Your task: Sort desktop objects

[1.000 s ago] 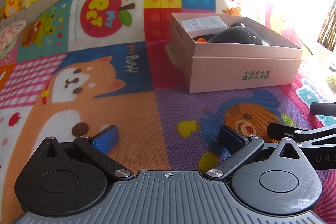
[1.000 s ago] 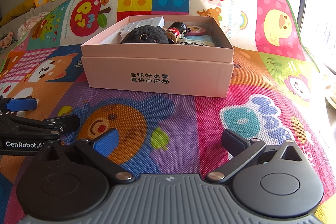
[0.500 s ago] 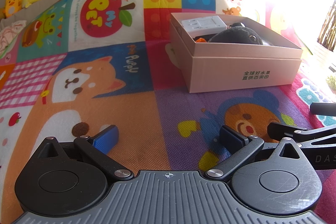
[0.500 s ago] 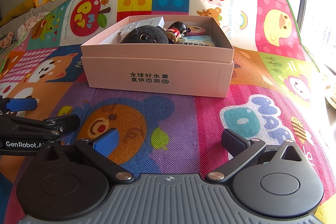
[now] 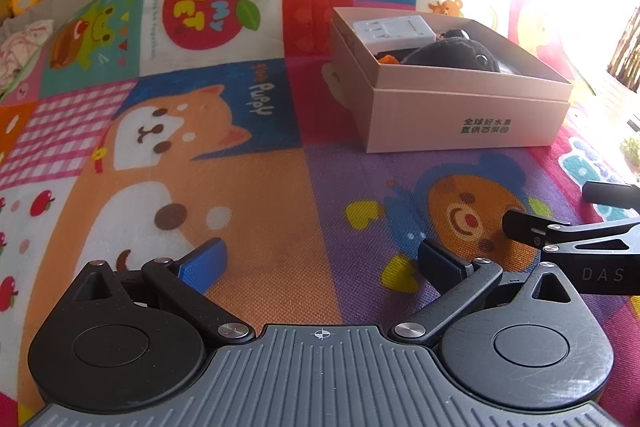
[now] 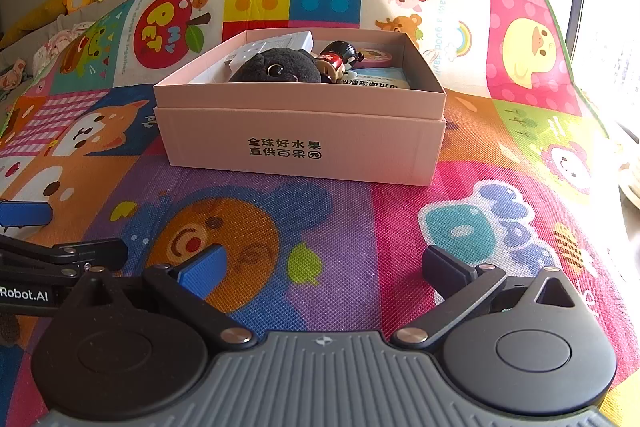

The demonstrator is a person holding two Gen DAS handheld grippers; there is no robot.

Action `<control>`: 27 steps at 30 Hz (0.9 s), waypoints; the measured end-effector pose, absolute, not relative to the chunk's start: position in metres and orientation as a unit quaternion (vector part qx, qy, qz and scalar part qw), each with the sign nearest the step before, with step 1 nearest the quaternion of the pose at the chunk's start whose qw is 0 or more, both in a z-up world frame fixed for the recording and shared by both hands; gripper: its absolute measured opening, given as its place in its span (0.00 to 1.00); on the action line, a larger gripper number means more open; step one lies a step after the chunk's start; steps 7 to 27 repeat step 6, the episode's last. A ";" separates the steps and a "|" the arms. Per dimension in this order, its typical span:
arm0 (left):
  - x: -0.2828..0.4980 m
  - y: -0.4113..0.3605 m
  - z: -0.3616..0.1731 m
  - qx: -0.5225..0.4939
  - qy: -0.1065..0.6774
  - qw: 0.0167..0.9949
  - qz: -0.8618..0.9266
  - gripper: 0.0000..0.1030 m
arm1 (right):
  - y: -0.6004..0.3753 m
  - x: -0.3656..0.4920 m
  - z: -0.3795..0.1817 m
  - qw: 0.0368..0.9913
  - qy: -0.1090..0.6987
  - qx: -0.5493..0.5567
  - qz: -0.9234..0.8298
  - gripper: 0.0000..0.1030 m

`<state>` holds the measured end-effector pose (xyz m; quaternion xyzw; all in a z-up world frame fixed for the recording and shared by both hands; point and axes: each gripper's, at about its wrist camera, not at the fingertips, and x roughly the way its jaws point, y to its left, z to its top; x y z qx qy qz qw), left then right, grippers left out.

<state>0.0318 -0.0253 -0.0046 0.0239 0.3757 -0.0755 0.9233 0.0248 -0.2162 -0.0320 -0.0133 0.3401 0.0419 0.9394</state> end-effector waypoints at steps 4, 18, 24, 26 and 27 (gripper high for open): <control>0.032 -0.021 -0.003 0.013 0.376 0.923 -0.082 1.00 | -0.217 0.025 -0.032 0.939 0.340 -0.012 0.042 1.00; 0.031 -0.019 -0.003 0.008 0.374 0.923 -0.088 1.00 | -0.216 0.025 -0.032 0.939 0.340 -0.012 0.042 1.00; 0.031 -0.019 -0.003 0.008 0.374 0.923 -0.088 1.00 | -0.216 0.025 -0.032 0.939 0.340 -0.012 0.042 1.00; 0.031 -0.019 -0.003 0.008 0.374 0.923 -0.088 1.00 | -0.216 0.025 -0.032 0.939 0.340 -0.012 0.042 1.00; 0.031 -0.019 -0.003 0.008 0.374 0.923 -0.088 1.00 | -0.216 0.025 -0.032 0.939 0.340 -0.012 0.042 1.00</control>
